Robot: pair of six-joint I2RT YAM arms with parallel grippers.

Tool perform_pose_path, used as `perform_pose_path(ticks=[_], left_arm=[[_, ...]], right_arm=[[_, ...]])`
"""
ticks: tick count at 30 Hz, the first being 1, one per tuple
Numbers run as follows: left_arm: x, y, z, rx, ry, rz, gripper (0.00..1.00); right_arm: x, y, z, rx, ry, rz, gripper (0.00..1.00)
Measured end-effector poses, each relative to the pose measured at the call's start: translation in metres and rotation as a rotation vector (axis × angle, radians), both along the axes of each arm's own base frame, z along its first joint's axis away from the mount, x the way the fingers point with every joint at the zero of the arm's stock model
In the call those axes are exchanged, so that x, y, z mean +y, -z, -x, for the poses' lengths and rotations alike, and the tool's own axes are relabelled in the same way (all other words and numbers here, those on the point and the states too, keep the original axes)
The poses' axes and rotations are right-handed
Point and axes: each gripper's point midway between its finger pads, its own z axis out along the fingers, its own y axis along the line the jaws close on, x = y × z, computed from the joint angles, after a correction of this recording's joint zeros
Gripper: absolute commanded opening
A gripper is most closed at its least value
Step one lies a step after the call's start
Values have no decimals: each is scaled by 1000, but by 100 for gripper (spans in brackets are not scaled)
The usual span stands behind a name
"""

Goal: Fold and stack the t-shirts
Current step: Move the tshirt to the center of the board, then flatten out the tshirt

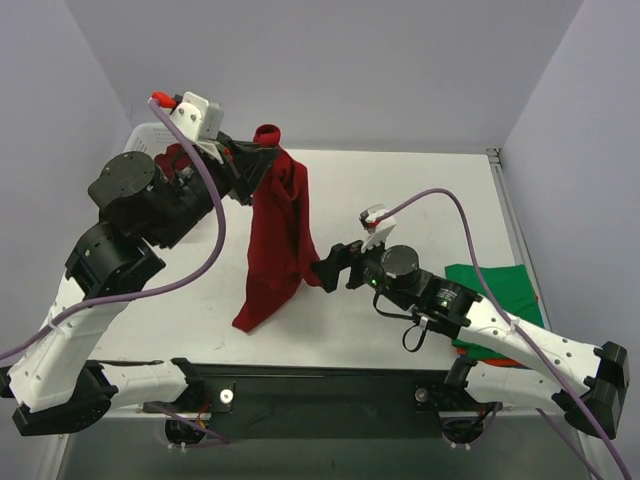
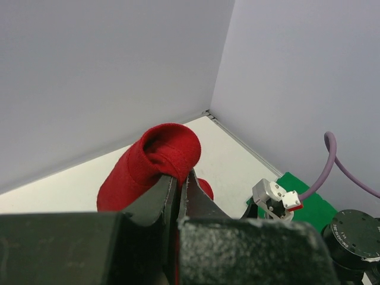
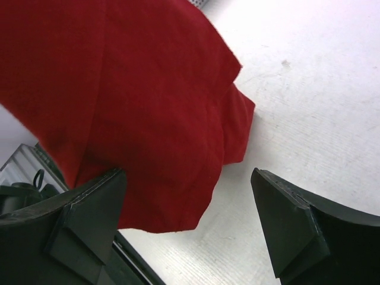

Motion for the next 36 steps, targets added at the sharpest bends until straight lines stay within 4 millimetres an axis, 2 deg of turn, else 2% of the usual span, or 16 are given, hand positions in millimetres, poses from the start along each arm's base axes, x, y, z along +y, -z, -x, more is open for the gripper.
perform_pose_path(ticks=[6, 11, 17, 20, 23, 24, 26, 27, 30, 33, 36], left_arm=[[7, -5, 6, -13, 0, 14, 0], [5, 3, 6, -2, 4, 0, 0], [1, 13, 4, 14, 14, -18, 0], [3, 14, 6, 14, 14, -17, 0], [8, 12, 11, 7, 14, -10, 0], [11, 12, 13, 5, 14, -8, 0], [16, 11, 18, -1, 14, -1, 0], [18, 11, 20, -4, 13, 2, 0], [29, 12, 25, -9, -6, 11, 0], [45, 16, 25, -12, -65, 21, 0], [70, 17, 22, -27, -174, 40, 0]], right_arm=[[15, -20, 16, -47, -55, -18, 90], [22, -33, 23, -77, -77, -32, 90], [26, -41, 20, -92, -68, -25, 90], [29, -43, 14, -94, -48, -18, 86], [28, -36, 9, -92, -21, 6, 72], [28, -34, 7, -93, -14, 14, 56], [29, -30, 5, -92, -6, 32, 37], [29, -29, 4, -90, -3, 41, 20], [29, -30, 2, -87, 6, 56, 0], [26, -38, 3, -79, 7, 63, 0], [31, -58, 15, -73, -40, 62, 0]])
